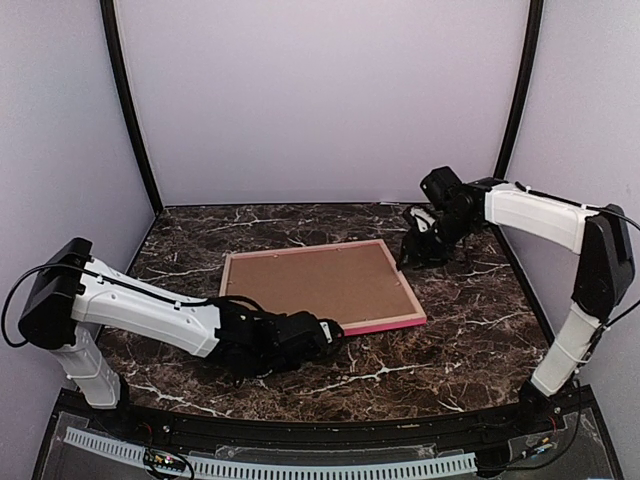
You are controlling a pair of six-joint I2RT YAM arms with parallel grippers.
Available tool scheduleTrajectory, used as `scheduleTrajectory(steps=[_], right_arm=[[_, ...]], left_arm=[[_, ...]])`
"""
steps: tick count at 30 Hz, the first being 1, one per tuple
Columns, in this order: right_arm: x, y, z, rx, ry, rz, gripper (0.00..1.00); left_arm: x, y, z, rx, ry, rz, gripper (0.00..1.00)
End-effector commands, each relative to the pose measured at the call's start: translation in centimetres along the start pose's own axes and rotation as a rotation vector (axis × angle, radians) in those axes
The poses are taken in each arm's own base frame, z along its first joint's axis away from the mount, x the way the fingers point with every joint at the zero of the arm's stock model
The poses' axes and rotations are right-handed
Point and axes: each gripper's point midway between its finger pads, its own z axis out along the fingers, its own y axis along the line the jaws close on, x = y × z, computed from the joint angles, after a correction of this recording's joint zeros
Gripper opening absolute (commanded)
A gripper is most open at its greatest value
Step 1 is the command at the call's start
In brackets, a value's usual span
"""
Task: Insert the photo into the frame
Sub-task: Pass from the right arm to the left, then turn over the photo frame at the center of the board.
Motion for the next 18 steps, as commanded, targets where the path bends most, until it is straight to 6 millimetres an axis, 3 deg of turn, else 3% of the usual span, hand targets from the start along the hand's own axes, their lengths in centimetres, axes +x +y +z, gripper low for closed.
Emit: scheduleTrajectory(steps=[1, 9, 14, 18], right_arm=[[-3.2, 1.8, -4.9, -0.006, -0.148, -0.055, 0.49], [-6.8, 2.9, -10.5, 0.006, -0.334, -0.073, 0.52], [-8.2, 4.7, -12.4, -0.067, -0.416, -0.097, 0.53], [-8.8, 5.3, -13.6, -0.082, -0.455, -0.125, 0.57]], left_arm=[[-1.5, 4.1, -3.7, -0.033, -0.053, -0.108, 0.23], [-2.8, 8.7, -8.2, -0.083, -0.125, -0.130, 0.13], [-3.1, 11.5, -10.5, -0.119, -0.132, -0.139, 0.01], [-2.9, 13.2, -11.7, -0.086, -0.128, -0.198, 0.00]])
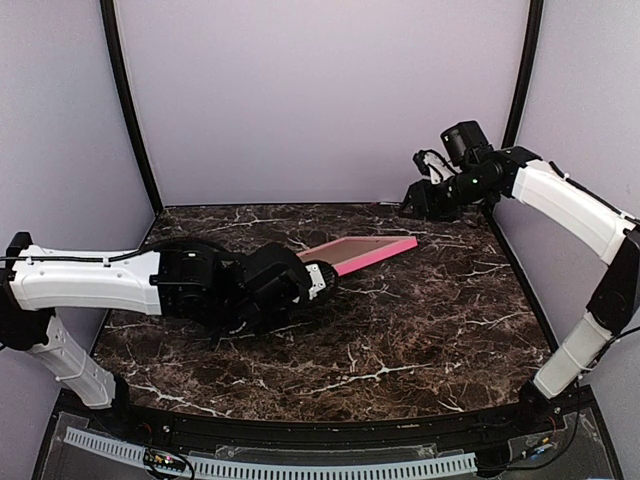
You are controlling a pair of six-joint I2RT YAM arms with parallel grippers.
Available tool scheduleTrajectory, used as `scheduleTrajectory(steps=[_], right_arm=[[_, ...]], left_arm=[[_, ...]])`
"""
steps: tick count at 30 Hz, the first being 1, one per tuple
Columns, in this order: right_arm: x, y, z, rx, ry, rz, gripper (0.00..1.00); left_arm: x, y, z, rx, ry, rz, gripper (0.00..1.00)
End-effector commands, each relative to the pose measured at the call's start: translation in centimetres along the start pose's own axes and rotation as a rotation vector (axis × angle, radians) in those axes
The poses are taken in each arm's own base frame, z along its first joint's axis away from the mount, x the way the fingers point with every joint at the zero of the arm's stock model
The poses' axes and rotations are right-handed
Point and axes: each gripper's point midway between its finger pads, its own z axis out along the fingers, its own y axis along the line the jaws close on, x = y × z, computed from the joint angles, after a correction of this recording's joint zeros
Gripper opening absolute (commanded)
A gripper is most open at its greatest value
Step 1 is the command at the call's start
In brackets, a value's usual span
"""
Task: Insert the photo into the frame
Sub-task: Turn over the photo frame at the center of the board.
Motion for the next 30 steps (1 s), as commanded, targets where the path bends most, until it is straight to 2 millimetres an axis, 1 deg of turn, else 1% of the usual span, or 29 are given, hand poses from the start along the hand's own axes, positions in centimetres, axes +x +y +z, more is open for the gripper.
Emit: scheduleTrajectory(steps=[1, 2, 3, 4, 5, 6, 7, 9, 10, 11, 12, 13, 16, 17, 18, 20, 21, 22, 27, 30], right_arm=[[-3.2, 1.6, -2.4, -0.051, -0.128, -0.041, 0.57], [-3.5, 1.8, -2.8, -0.056, -0.144, -0.047, 0.58], [-3.7, 1.9, -3.1, -0.061, -0.160, -0.051, 0.59], [-4.0, 2.1, -3.5, -0.066, -0.175, -0.055, 0.60], [-4.2, 2.3, -3.8, -0.072, -0.188, -0.058, 0.60], [-4.3, 2.4, -4.0, -0.079, -0.196, -0.060, 0.61], [-4.5, 2.6, -4.1, -0.086, -0.202, -0.063, 0.61], [-4.6, 2.8, -4.3, -0.093, -0.211, -0.073, 0.62], [-4.8, 2.9, -4.4, -0.094, -0.222, -0.078, 0.63], [-5.0, 2.9, -4.5, -0.098, -0.232, -0.083, 0.64], [-5.1, 3.1, -4.5, -0.107, -0.242, -0.088, 0.66], [-5.1, 3.4, -4.5, -0.122, -0.248, -0.092, 0.67], [-4.8, 4.3, -3.9, -0.178, -0.248, -0.100, 0.72], [-4.7, 4.6, -3.6, -0.191, -0.244, -0.106, 0.73], [-4.6, 4.9, -3.3, -0.199, -0.238, -0.115, 0.74], [-4.6, 5.4, -3.0, -0.207, -0.233, -0.135, 0.75], [-4.6, 5.7, -2.9, -0.211, -0.232, -0.147, 0.76], [-4.7, 6.1, -3.0, -0.219, -0.237, -0.163, 0.77], [-4.9, 9.6, -4.6, -0.292, -0.268, -0.318, 0.82], [-4.7, 11.8, -5.7, -0.297, -0.287, -0.441, 0.86]], left_arm=[[-0.1, 4.7, -2.8, -0.037, -0.013, -0.108, 0.00], [-0.1, 5.3, -3.3, -0.025, -0.024, -0.132, 0.00], [0.1, 6.0, -3.4, -0.022, -0.022, -0.156, 0.00], [-0.2, 6.6, -4.2, 0.002, -0.048, -0.185, 0.00], [0.0, 7.4, -4.3, 0.006, -0.054, -0.208, 0.00], [-0.4, 8.0, -5.2, 0.036, -0.088, -0.236, 0.00], [-0.6, 9.0, -5.6, 0.038, -0.105, -0.261, 0.00], [-0.9, 10.2, -7.0, 0.082, -0.160, -0.301, 0.00], [-0.7, 10.9, -7.2, 0.081, -0.165, -0.317, 0.00], [-0.9, 11.3, -7.8, 0.094, -0.186, -0.330, 0.00], [-0.6, 12.0, -7.9, 0.089, -0.186, -0.345, 0.00], [-0.6, 12.5, -8.4, 0.096, -0.200, -0.360, 0.00], [0.0, 14.2, -8.9, 0.098, -0.217, -0.408, 0.00], [-0.3, 14.4, -9.4, 0.122, -0.241, -0.419, 0.00], [-0.2, 15.0, -9.4, 0.124, -0.245, -0.433, 0.00], [-0.4, 15.4, -9.9, 0.150, -0.268, -0.445, 0.00], [-0.6, 15.2, -10.1, 0.175, -0.279, -0.443, 0.00], [-0.5, 15.4, -10.1, 0.179, -0.282, -0.445, 0.00], [-1.4, 14.5, -10.2, 0.273, -0.338, -0.420, 0.00], [-2.2, 14.2, -10.2, 0.311, -0.378, -0.381, 0.00]])
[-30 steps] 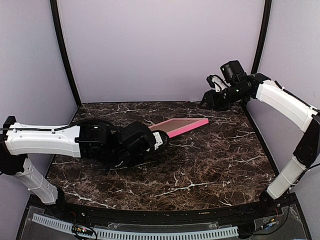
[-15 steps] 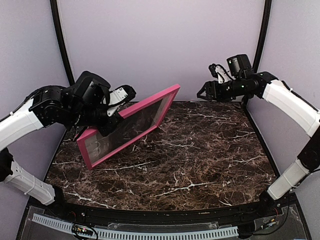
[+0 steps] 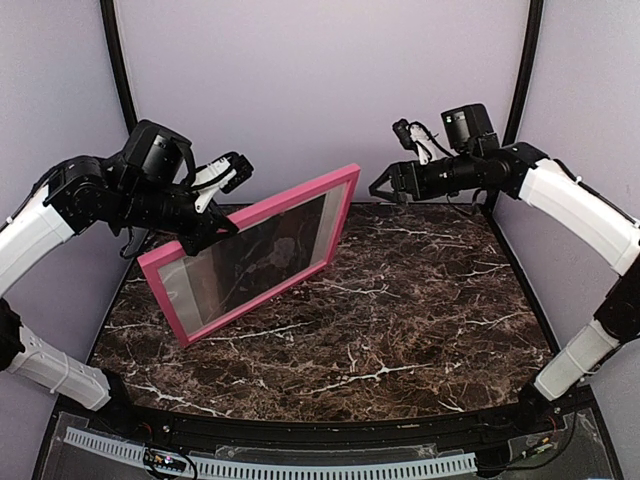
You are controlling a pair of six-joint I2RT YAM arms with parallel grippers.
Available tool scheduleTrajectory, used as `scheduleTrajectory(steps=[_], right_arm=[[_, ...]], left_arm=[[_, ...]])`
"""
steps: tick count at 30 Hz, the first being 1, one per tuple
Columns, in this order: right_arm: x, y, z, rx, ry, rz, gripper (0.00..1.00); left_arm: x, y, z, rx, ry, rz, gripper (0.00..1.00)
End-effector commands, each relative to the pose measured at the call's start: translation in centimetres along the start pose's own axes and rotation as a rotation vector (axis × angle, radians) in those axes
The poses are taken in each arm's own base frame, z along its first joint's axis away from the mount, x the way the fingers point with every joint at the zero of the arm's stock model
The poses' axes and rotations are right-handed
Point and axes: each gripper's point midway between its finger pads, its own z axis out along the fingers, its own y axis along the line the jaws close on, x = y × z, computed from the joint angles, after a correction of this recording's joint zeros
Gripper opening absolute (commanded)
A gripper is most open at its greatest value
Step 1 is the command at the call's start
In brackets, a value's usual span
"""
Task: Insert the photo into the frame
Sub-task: Turn over the photo frame at the center of the board.
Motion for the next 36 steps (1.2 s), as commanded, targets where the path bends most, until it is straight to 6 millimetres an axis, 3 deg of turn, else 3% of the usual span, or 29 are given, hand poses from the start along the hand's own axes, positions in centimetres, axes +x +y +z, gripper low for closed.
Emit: scheduleTrajectory(steps=[1, 8, 17, 25, 36], right_arm=[[-2.9, 4.4, -1.3, -0.065, -0.075, -0.234, 0.86], [-4.2, 7.6, -2.6, -0.066, -0.082, -0.517, 0.86], [-1.4, 11.0, -2.3, -0.211, 0.060, -0.701, 0.86], [0.2, 11.7, -1.0, -0.227, 0.171, -0.764, 0.84], [3.2, 12.1, 0.8, -0.251, 0.296, -0.781, 0.64]], left_arm=[[-4.3, -1.0, -2.7, 0.111, -0.205, 0.053, 0.00], [-4.8, -1.9, -1.6, 0.212, -0.208, 0.134, 0.00], [-5.8, -2.6, -1.2, 0.292, -0.232, 0.210, 0.00], [-6.7, -2.9, -0.9, 0.329, -0.244, 0.259, 0.00], [-6.8, -3.2, 0.5, 0.366, -0.233, 0.274, 0.00]])
